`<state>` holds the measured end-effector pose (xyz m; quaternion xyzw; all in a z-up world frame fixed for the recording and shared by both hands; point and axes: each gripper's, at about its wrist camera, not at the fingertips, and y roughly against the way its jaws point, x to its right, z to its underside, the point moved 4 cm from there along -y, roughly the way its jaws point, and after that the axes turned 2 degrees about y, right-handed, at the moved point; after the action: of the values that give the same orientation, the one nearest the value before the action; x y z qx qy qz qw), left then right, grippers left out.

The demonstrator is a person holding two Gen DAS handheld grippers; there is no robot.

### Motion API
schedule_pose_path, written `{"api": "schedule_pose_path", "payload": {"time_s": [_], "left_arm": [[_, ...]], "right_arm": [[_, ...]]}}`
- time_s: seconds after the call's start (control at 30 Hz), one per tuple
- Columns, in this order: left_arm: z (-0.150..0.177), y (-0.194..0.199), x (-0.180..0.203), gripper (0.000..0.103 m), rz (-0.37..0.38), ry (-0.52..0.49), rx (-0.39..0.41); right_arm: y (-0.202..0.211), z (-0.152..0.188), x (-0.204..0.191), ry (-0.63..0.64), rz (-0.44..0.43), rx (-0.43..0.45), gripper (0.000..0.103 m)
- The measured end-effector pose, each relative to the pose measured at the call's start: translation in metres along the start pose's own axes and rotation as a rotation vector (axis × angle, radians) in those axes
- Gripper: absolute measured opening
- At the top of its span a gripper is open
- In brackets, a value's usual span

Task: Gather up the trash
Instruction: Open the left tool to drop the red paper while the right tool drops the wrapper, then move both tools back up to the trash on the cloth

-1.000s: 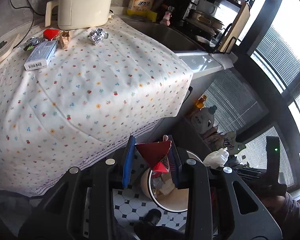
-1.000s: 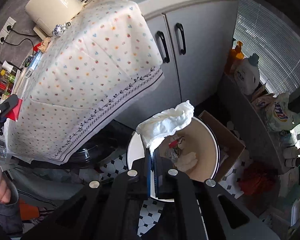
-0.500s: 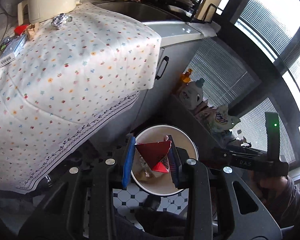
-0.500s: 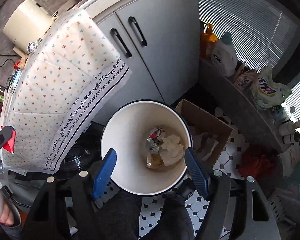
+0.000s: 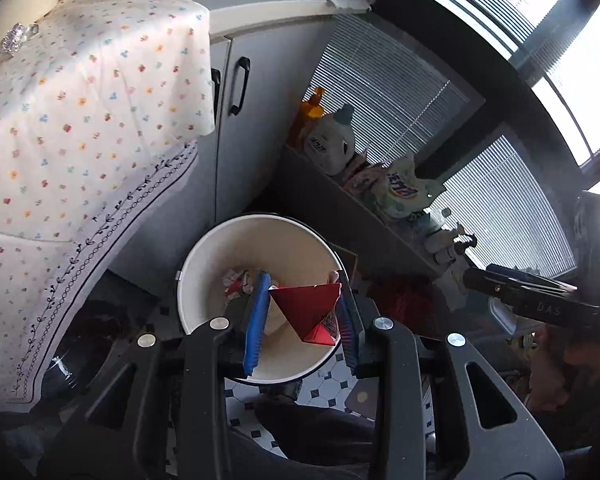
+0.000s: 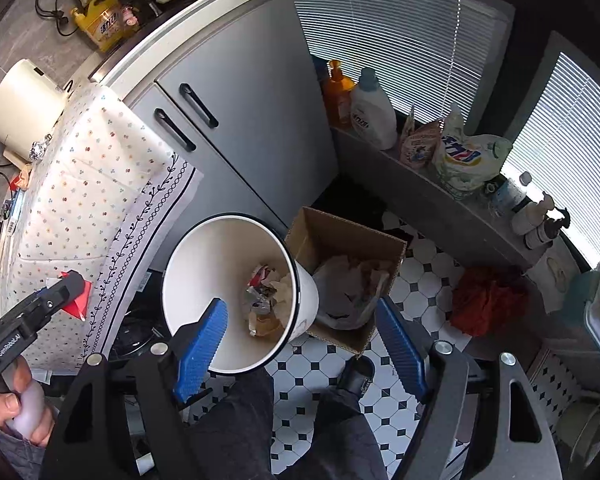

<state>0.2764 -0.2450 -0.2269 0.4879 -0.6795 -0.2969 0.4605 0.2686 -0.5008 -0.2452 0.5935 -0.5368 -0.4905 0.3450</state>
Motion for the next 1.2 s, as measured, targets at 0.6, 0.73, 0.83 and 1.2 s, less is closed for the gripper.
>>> {"api": "schedule_pose_path", "payload": {"time_s": [0.6, 0.73, 0.83, 1.2], "left_arm": [[0.020, -0.037, 0.000, 0.086, 0.027, 0.087, -0.103], [0.009, -0.007, -0.020, 0.092, -0.015, 0.109, -0.042], [0.002, 0.020, -0.037, 0.096, -0.043, 0.137, 0.018], [-0.016, 0.121, -0.114, 0.097, -0.120, 0.262, 0.238]], "right_arm": [[0.019, 0.017, 0.038, -0.037, 0.034, 0.022, 0.075], [0.021, 0.004, 0.013, 0.005, -0.013, 0.042, 0.075], [0.023, -0.008, -0.012, 0.046, -0.046, 0.058, 0.077], [0.046, -0.056, -0.133, 0.222, -0.153, 0.159, 0.094]]}}
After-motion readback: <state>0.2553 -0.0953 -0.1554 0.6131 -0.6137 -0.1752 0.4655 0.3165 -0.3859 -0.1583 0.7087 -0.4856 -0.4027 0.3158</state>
